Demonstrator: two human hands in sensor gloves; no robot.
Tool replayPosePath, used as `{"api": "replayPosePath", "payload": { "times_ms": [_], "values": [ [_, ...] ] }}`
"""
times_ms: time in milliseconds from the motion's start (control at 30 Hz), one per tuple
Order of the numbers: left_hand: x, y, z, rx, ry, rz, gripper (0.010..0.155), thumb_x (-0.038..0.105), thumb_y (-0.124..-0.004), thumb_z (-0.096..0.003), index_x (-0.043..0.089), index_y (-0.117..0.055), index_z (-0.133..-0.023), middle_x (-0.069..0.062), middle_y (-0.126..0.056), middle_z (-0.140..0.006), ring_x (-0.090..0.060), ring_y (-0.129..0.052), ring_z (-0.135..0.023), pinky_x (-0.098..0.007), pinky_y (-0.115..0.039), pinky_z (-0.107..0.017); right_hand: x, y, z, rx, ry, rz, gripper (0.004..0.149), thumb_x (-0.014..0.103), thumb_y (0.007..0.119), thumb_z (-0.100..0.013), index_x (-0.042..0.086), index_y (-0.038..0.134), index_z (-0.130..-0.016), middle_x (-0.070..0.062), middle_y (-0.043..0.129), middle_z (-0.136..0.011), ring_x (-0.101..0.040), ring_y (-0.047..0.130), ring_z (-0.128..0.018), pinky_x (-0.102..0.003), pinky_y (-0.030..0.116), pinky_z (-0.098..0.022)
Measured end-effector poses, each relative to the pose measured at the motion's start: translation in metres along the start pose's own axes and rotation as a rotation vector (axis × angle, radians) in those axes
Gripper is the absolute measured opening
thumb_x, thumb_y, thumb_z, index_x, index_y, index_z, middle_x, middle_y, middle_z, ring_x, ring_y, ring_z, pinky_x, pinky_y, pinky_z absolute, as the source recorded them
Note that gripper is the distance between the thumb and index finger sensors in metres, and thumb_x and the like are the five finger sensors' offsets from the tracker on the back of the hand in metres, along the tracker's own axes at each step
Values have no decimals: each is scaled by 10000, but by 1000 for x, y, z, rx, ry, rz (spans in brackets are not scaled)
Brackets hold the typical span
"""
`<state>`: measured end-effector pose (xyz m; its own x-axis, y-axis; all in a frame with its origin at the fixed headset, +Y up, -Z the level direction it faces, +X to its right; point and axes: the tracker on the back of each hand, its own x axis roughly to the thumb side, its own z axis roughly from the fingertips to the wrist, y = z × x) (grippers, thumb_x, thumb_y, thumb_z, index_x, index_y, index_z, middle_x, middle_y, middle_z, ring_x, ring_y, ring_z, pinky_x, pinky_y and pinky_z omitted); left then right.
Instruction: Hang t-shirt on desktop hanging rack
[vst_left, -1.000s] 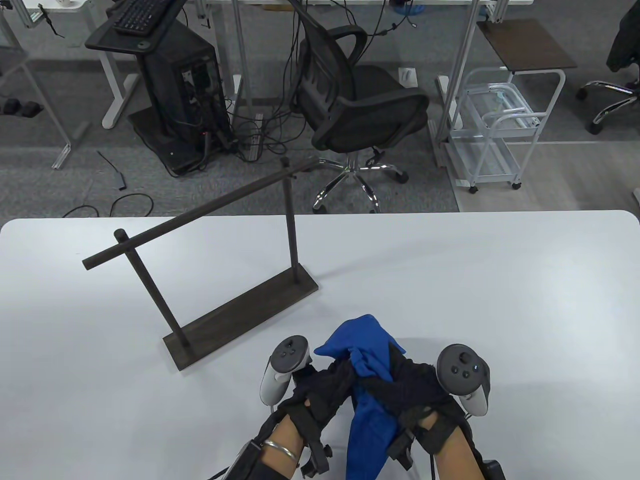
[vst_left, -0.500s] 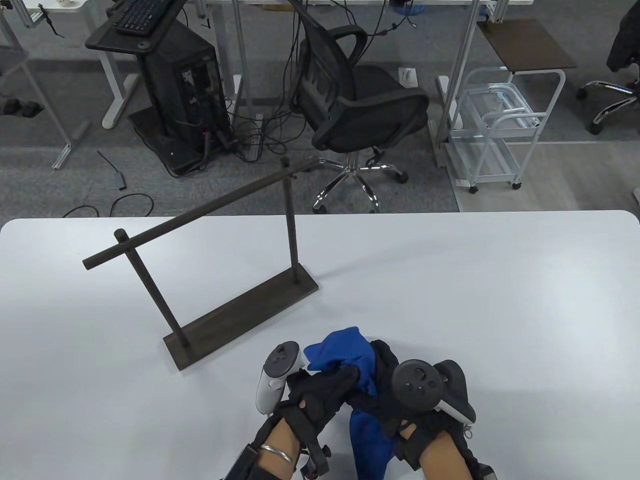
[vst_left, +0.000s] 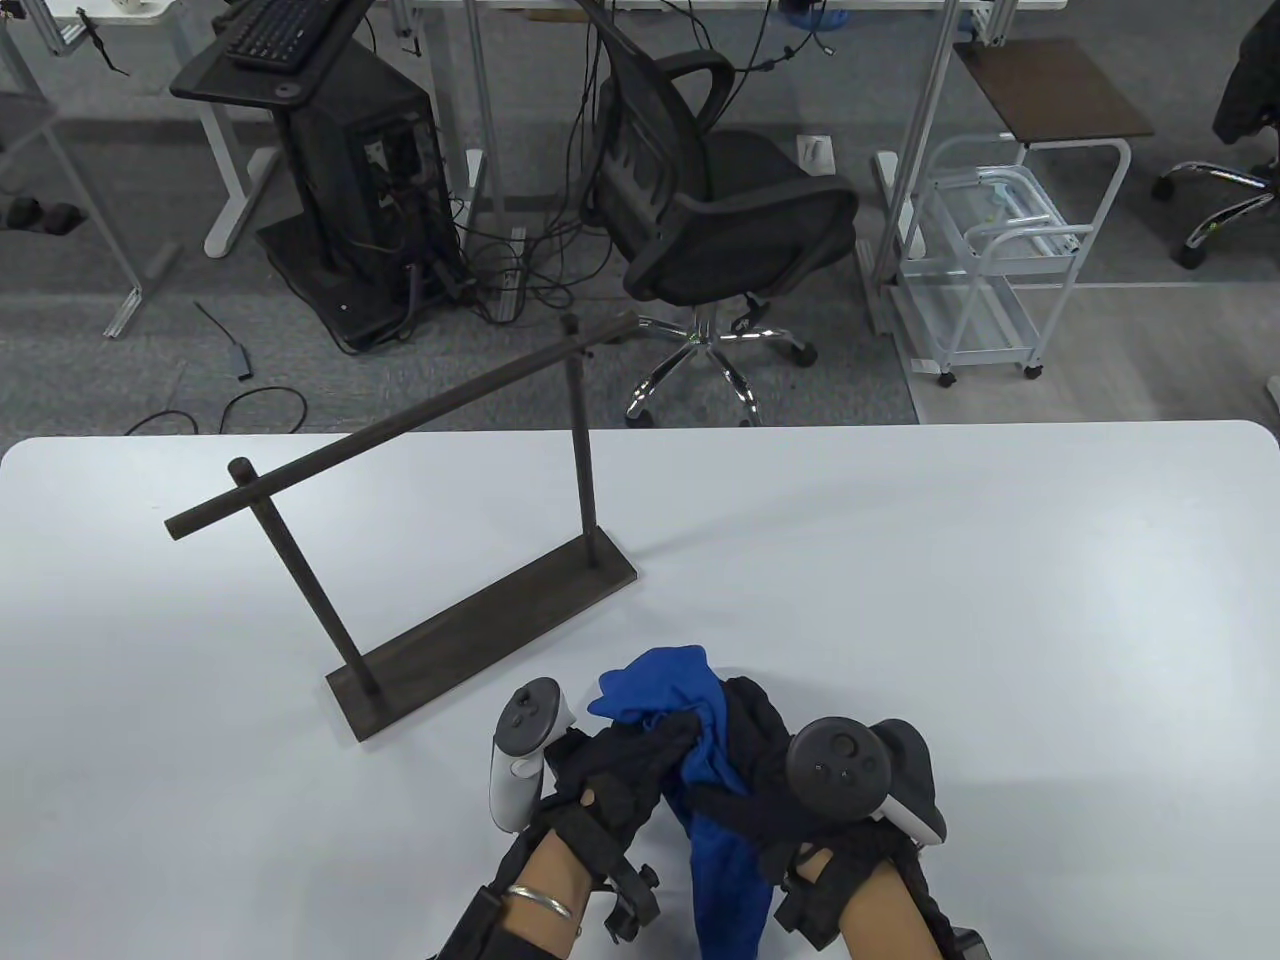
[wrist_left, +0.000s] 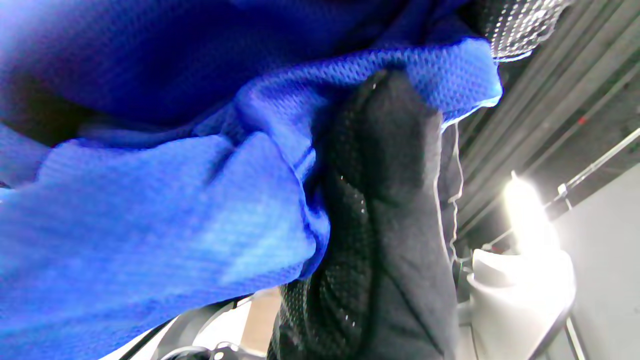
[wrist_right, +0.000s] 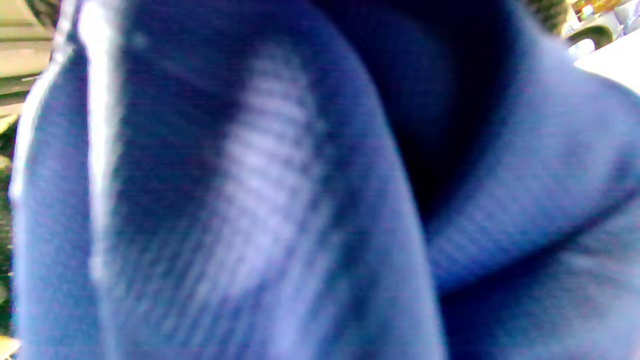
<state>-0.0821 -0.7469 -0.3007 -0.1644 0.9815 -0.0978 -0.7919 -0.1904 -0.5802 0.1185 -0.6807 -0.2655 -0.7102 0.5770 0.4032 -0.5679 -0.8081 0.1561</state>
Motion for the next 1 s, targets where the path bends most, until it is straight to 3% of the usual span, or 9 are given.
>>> {"api": "replayPosePath", "payload": {
  "times_ms": [467, 767, 1000],
  "values": [
    [8, 13, 7, 58, -94, 69, 844, 654, -599, -558, 198, -177, -1130, 5, -495, -1132, -250, -707, -1007, -552, -524, -784, -14, -5, 2, -10, 37, -53, 788, 420, 813, -400, 172, 369, -1003, -204, 378, -1007, -382, 885, -590, -543, 748, -398],
    [24, 30, 17, 133, -208, 167, 822, 621, -606, -565, 220, -158, -1126, 4, -514, -1129, -228, -743, -973, -531, -545, -778, -28, -6, 3, -2, 77, -71, 783, 400, 818, -402, 173, 369, -1002, -207, 386, -1006, -390, 876, -599, -550, 739, -406],
    [40, 31, 19, 61, -298, 232, 934, 698, -605, -540, 227, -51, -1126, -27, -401, -1190, -282, -643, -1052, -569, -476, -799, -36, -11, 5, -13, 92, -112, 785, 406, 818, -403, 175, 368, -1003, -204, 394, -1007, -396, 868, -612, -555, 735, -414]
  ]
}}
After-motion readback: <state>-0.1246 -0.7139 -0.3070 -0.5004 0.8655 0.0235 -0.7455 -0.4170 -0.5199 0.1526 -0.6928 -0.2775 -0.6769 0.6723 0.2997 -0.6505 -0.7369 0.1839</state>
